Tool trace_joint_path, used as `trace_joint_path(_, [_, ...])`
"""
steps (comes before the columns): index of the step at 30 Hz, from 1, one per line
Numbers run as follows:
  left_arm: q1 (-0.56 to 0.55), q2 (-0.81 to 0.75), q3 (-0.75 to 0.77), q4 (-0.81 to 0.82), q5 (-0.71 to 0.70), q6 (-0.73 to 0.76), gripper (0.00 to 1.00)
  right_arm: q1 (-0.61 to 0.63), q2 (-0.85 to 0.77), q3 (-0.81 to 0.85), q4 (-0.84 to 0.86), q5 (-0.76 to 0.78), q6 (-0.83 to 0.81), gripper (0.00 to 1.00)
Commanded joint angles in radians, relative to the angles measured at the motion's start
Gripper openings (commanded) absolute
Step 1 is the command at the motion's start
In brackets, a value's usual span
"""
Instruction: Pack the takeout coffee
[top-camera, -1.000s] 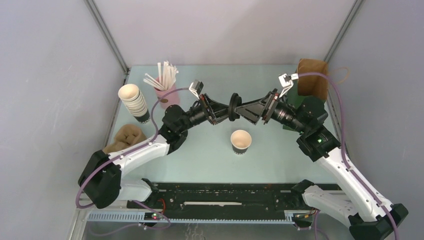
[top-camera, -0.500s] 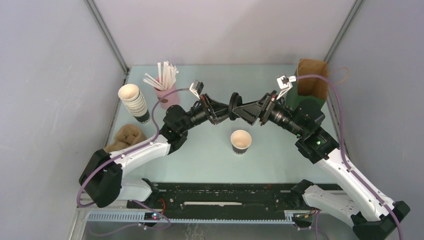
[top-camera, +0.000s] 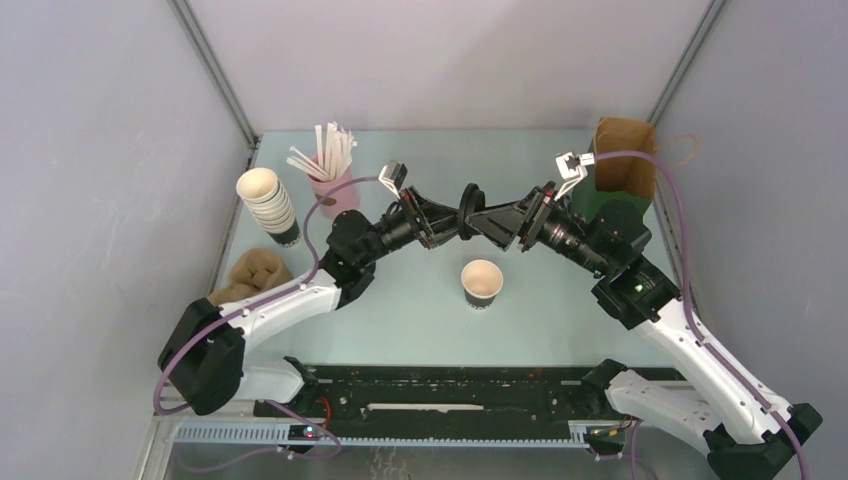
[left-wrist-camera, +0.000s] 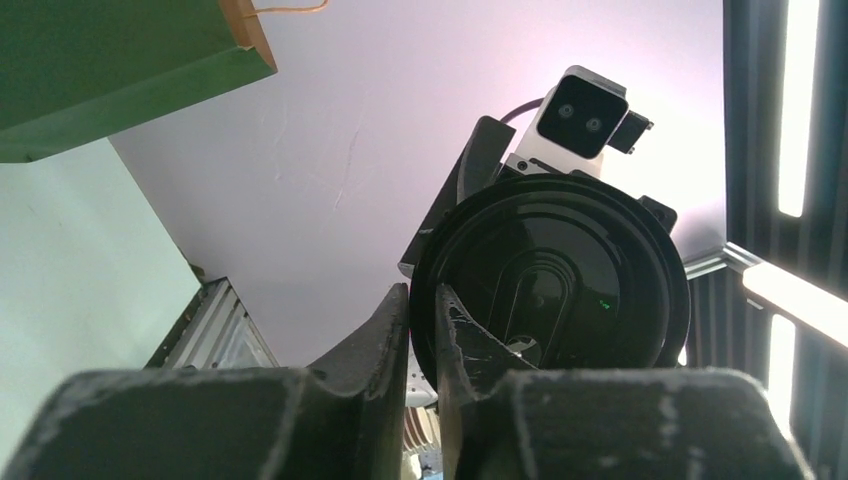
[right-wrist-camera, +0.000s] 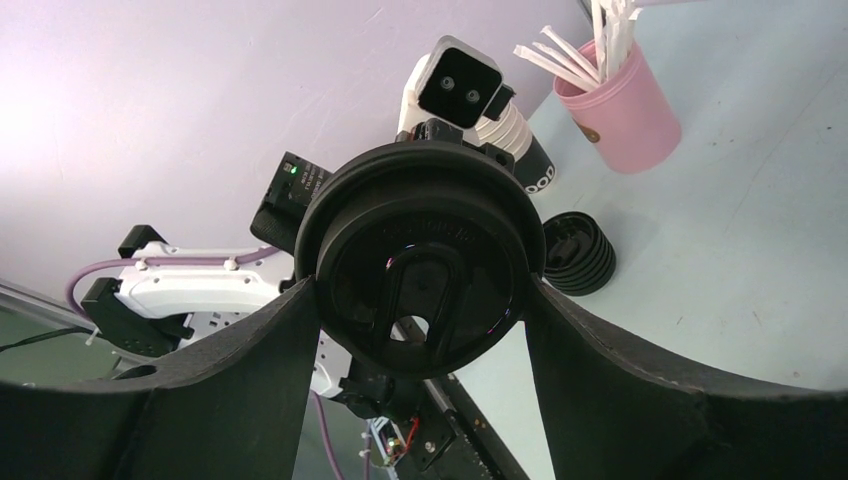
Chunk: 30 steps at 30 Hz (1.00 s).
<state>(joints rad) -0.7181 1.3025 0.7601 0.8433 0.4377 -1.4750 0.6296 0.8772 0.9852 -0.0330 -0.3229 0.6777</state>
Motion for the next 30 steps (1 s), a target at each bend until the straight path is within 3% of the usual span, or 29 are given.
trace_joint_path(1, [-0.006,-0.022,-0.007,0.026,-0.023,0.021,0.22,0.007,-0.016,0.032,0.024,0.021,-0.025,0.74])
trace_joint_path(13, [0.027,-0.141,-0.086,-0.184,-0.077,0.155,0.59,-0.002,-0.045,0.032,-0.052,0.071,-0.081,0.71])
trace_joint_path(17, [0.095,-0.257,-0.149,-0.373,-0.115,0.229,0.72,-0.028,-0.084,0.032,-0.146,0.102,-0.145,0.71])
trace_joint_path(22, [0.163,-0.481,-0.076,-0.906,-0.301,0.534,0.89,-0.025,-0.122,0.033,-0.390,0.177,-0.307,0.67])
trace_joint_path(24, [0.164,-0.522,-0.028,-1.041,-0.359,0.649,0.92,-0.011,-0.106,0.054,-0.485,0.234,-0.360,0.66])
trace_joint_path(30, [0.163,-0.515,0.046,-1.139,-0.310,0.786,1.00,0.059,-0.020,0.118,-0.724,0.377,-0.435,0.64])
